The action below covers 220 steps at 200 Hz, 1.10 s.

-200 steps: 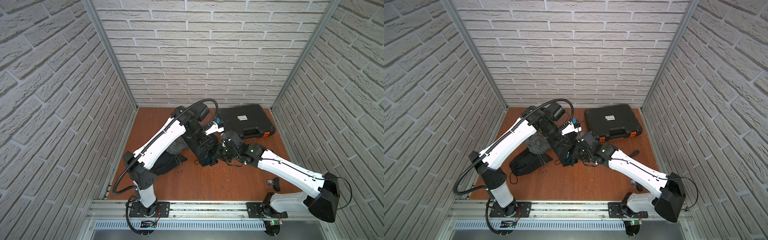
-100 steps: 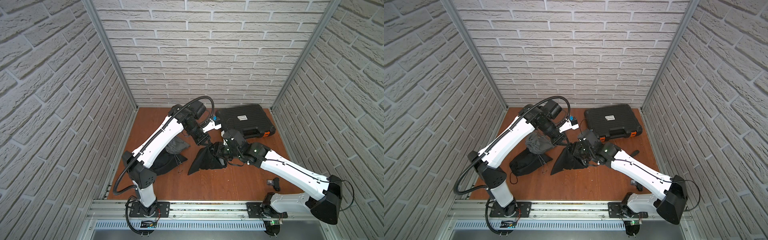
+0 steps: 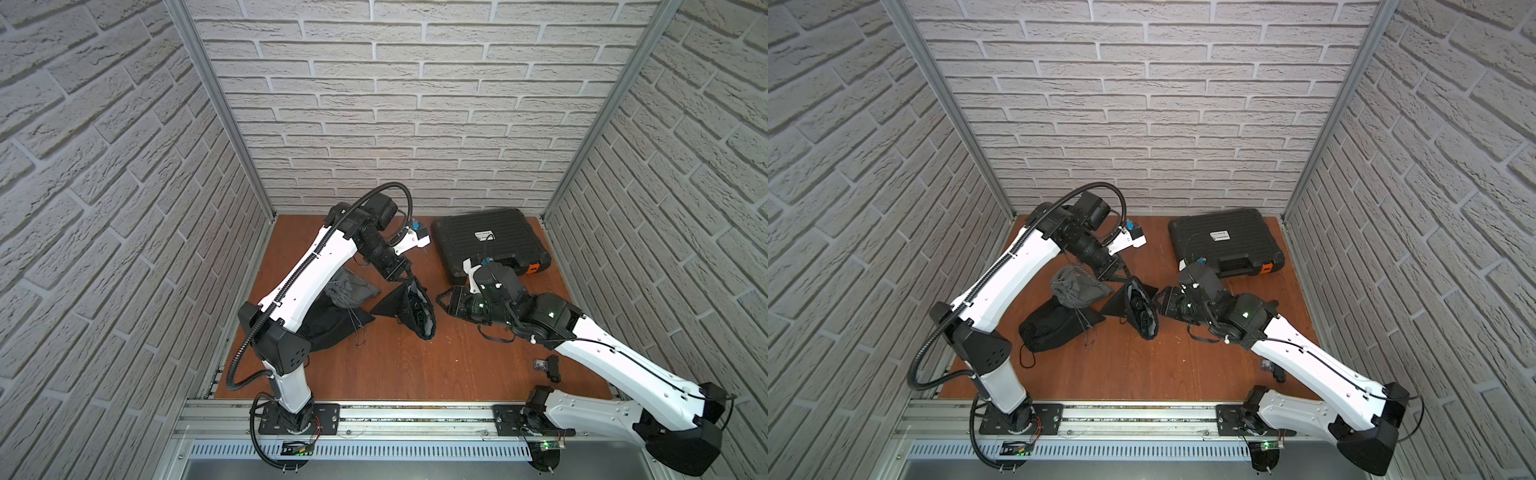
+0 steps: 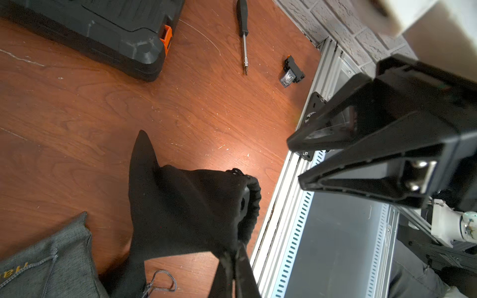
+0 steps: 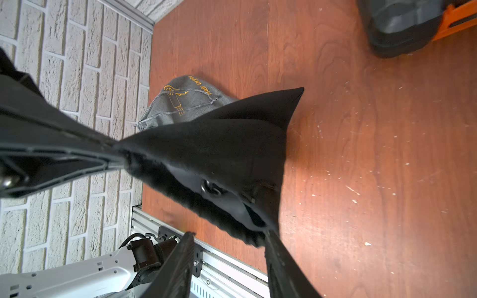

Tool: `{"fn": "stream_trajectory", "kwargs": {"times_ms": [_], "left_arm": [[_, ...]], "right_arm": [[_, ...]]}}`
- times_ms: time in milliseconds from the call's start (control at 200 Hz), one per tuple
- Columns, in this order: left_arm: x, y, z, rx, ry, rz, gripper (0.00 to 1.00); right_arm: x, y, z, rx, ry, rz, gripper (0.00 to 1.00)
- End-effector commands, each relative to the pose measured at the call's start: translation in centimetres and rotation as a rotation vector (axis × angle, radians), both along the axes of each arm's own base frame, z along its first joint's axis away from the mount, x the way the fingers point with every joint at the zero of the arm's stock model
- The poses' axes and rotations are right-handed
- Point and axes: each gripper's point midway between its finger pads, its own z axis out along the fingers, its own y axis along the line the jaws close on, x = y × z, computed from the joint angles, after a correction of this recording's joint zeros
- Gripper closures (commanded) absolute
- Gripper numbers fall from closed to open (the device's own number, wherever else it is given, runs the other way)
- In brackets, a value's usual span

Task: Pack away hair dryers
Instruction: Pull the drawstrings on both sides of the drawstring bag.

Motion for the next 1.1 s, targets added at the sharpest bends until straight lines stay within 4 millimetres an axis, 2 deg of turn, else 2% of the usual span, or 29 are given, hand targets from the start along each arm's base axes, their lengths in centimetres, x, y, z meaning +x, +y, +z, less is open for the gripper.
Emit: {"fn": "stream_trajectory", "kwargs": {"times_ms": [0, 155, 305, 510, 640, 785, 1005, 1095], "left_arm": [[-0.4, 0.1, 2.2, -0.077, -0.031, 0.004, 1.0], [0.0, 0.3, 1.8, -0.068, -0.026, 0.015, 1.0], [0.1, 0.6, 1.7, -0.065, -0.023, 0.024, 1.0], [0.2, 1.0, 1.9, -0.073, -0.025, 0.032, 1.0], [0.4, 1.2, 2.0, -0.078, -0.026, 0.039, 1.0], [0.6, 1.6, 2.5, -0.096, -0.024, 0.053, 1.0], [1.2, 2.3, 2.7, -0.112, -0.014, 0.082, 1.0], [1.2, 2.3, 2.7, -0.115, -0.011, 0.085, 1.0]], "right_arm": [[-0.4, 0.0, -1.8, -0.069, 0.004, 0.023, 0.53], [-0.2, 2.4, -3.2, -0.136, -0.006, 0.085, 0.54], [0.8, 4.4, -4.2, -0.211, -0.028, 0.115, 0.58], [2.0, 4.5, -5.8, -0.272, -0.023, 0.085, 0.63], [1.7, 4.2, -6.0, -0.273, -0.013, 0.082, 0.62], [1.0, 4.3, -7.2, -0.275, 0.022, 0.11, 0.62], [0.4, 4.3, -8.9, -0.268, 0.053, 0.117, 0.7], [0.5, 4.2, -9.3, -0.288, 0.056, 0.117, 0.76]]}}
